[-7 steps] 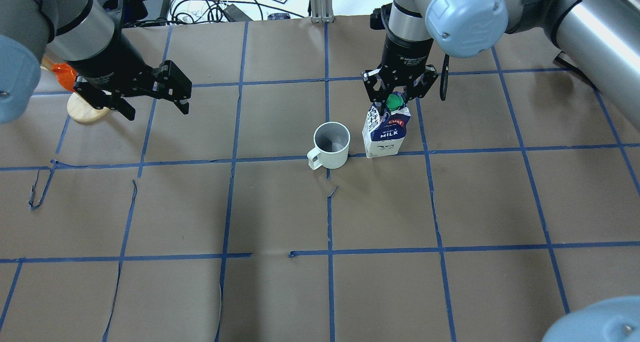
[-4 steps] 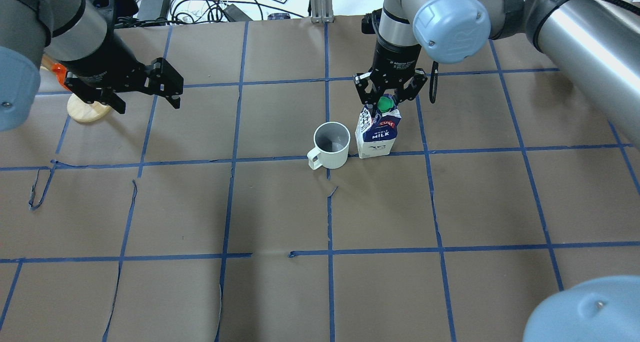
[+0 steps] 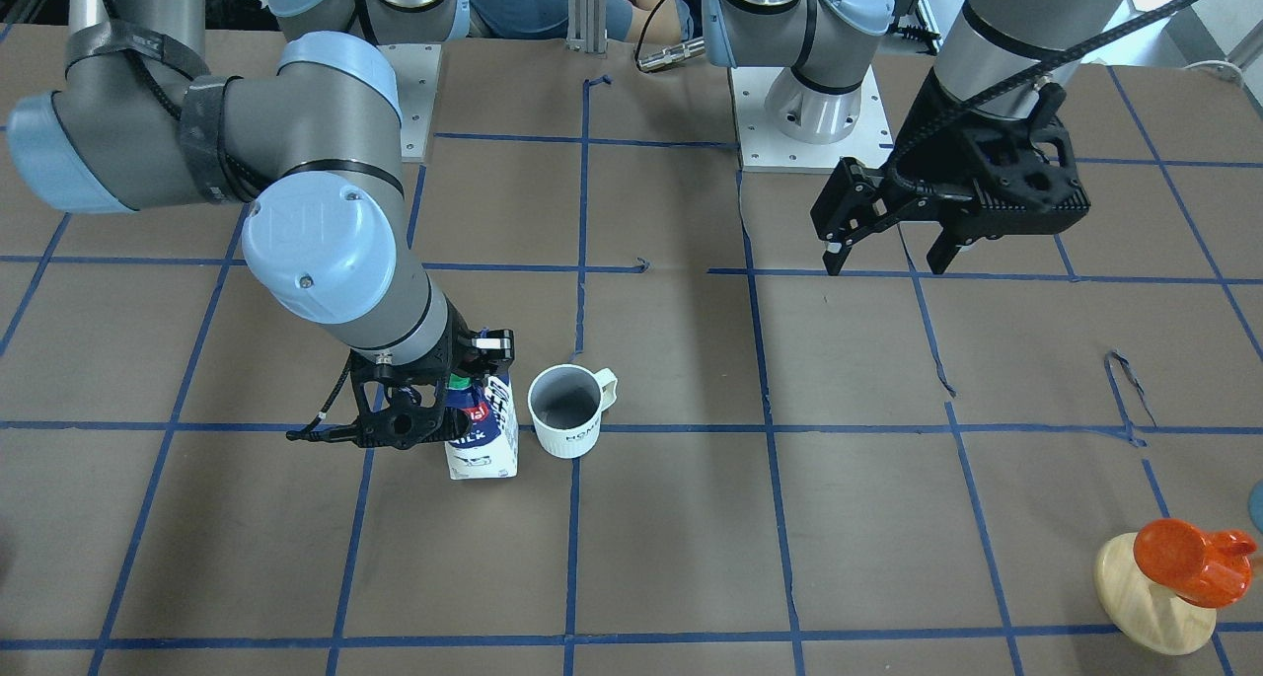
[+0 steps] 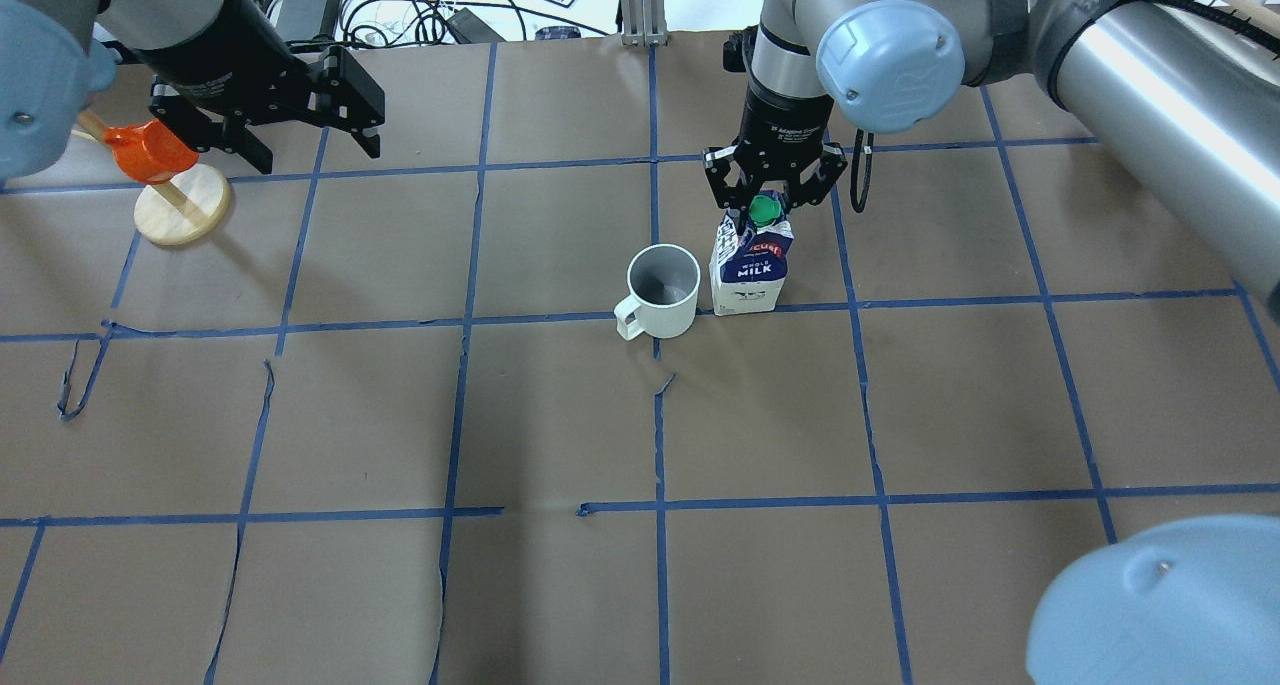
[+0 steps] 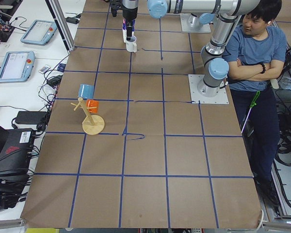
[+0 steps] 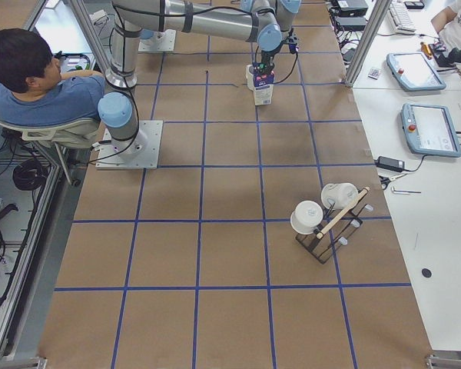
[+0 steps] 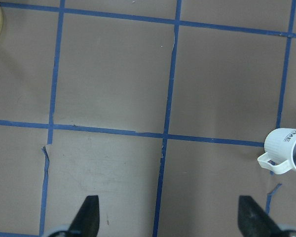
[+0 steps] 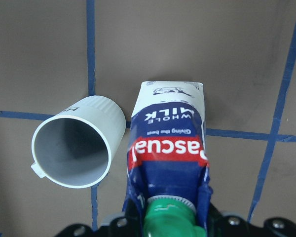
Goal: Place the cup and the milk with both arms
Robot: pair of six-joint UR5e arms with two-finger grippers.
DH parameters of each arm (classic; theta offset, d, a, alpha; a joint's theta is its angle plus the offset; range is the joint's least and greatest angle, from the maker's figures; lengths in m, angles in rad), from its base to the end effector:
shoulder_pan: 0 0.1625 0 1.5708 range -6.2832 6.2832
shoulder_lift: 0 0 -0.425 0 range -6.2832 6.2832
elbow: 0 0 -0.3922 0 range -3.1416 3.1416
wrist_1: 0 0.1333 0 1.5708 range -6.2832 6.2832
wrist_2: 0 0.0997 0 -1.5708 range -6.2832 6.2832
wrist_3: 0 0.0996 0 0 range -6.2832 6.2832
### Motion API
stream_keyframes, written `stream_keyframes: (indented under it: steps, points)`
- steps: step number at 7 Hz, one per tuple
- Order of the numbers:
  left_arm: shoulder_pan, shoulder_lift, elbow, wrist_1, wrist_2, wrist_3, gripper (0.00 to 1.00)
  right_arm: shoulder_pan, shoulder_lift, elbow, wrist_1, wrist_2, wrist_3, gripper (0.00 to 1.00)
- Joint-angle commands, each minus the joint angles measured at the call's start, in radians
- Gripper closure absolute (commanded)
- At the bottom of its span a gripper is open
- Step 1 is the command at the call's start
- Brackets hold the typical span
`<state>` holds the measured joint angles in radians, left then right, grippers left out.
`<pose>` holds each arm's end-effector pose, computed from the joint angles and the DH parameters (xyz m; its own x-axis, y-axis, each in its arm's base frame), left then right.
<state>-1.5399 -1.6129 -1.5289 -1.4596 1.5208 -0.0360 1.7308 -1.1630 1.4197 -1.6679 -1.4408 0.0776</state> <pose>-0.1221 -0.5242 0.4992 -0.9967 -0.0611 0.0536 -0.0666 0.9918 -0.1089 0.2448 -0.5993 0.3397 -0.9914 -0.0617 -0.1153 -0.0807 0.9824 0.1684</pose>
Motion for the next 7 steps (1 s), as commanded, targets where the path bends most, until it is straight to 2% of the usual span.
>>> stream_keyframes:
  steps: [1, 2, 3, 4, 6, 7]
  points:
    - [-0.028, -0.007, -0.002, -0.002, 0.002, 0.005, 0.00, 0.004, 0.009, -0.010, -0.004, 0.016, 0.019, 0.81]
    - [-0.028, -0.005, -0.005, -0.002, 0.002, 0.005, 0.00, 0.013, 0.009, -0.010, -0.003, 0.016, 0.025, 0.81]
    - [-0.028, -0.002, -0.007, -0.002, 0.002, 0.005, 0.00, 0.016, 0.011, -0.010, 0.000, 0.016, 0.025, 0.66]
    - [-0.028, 0.001, -0.008, -0.004, 0.002, 0.005, 0.00, 0.016, 0.009, -0.007, 0.011, 0.016, 0.033, 0.63]
    - [-0.028, 0.002, -0.010, -0.005, 0.004, 0.005, 0.00, 0.016, 0.006, -0.008, 0.048, 0.013, 0.088, 0.63]
    - [-0.026, 0.004, -0.010, -0.005, 0.004, 0.005, 0.00, 0.016, 0.009, -0.010, 0.040, 0.017, 0.087, 0.35]
